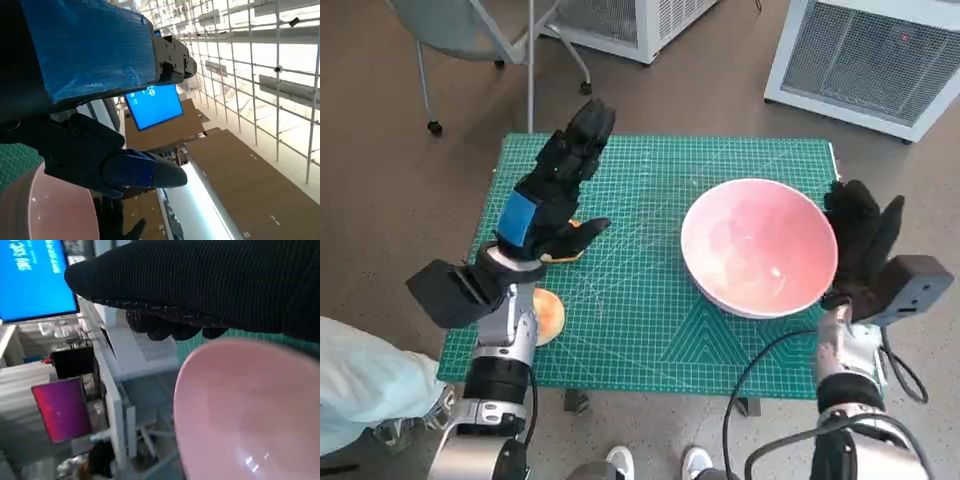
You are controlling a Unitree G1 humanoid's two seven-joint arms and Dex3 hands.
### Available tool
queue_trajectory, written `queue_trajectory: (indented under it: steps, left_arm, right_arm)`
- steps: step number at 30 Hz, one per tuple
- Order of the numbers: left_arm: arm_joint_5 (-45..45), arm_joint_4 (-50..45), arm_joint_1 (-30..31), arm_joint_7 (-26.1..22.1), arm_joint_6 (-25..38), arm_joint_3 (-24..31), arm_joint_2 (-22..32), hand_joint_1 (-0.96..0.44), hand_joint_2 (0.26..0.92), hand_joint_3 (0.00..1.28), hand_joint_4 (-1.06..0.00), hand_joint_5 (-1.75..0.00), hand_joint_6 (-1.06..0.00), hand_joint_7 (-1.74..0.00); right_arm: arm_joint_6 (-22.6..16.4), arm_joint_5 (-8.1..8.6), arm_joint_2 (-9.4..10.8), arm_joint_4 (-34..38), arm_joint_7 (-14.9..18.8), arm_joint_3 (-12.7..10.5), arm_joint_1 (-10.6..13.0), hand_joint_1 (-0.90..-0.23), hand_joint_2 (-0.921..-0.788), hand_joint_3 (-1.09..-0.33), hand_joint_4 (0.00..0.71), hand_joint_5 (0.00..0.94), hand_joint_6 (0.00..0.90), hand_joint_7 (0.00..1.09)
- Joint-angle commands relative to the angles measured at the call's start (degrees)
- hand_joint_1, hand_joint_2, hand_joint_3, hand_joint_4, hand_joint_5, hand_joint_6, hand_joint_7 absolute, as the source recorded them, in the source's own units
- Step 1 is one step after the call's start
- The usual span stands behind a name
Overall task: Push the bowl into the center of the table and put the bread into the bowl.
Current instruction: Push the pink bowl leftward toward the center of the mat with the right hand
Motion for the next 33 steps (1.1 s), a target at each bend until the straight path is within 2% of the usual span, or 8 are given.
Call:
queue_trajectory:
  steps: [1,9,18,25,33]
  left_arm:
    - [0.49,-0.80,1.02,0.27,-0.18,-0.08,0.75,-0.65,0.921,0.23,-0.09,0.00,-0.21,-0.01]
    - [0.38,-1.69,1.97,0.43,-0.04,0.00,1.38,-0.65,0.921,0.23,-0.10,0.00,-0.21,-0.01]
    - [-0.24,-3.61,3.71,0.55,0.62,0.16,2.10,-0.65,0.921,0.23,-0.10,0.00,-0.22,-0.01]
    - [-0.46,-4.65,4.93,0.66,0.80,0.39,2.48,-0.64,0.921,0.22,-0.11,-0.01,-0.22,-0.01]
    - [-0.47,-6.56,6.20,1.25,1.38,0.48,2.65,-0.63,0.921,0.22,-0.10,0.00,-0.21,0.00]
  right_arm:
    - [3.19,2.35,2.16,1.40,1.77,-1.97,-0.84,-0.647,-0.921,-0.937,0.141,0.002,0.062,0.40]
    - [5.40,3.28,4.19,1.73,2.89,-2.71,-2.74,-0.620,-0.921,-0.939,0.153,0.003,0.106,0.36]
    - [6.45,2.57,5.74,1.94,3.73,-1.88,-4.29,-0.606,-0.921,-0.944,0.154,0.001,0.130,0.33]
    - [7.38,2.01,6.96,2.17,3.68,-1.30,-5.38,-0.626,-0.921,-0.909,0.149,0.000,0.135,0.31]
    - [8.26,1.00,7.95,2.31,3.45,-0.20,-5.99,-0.634,-0.921,-0.905,0.164,0.007,0.136,0.30]
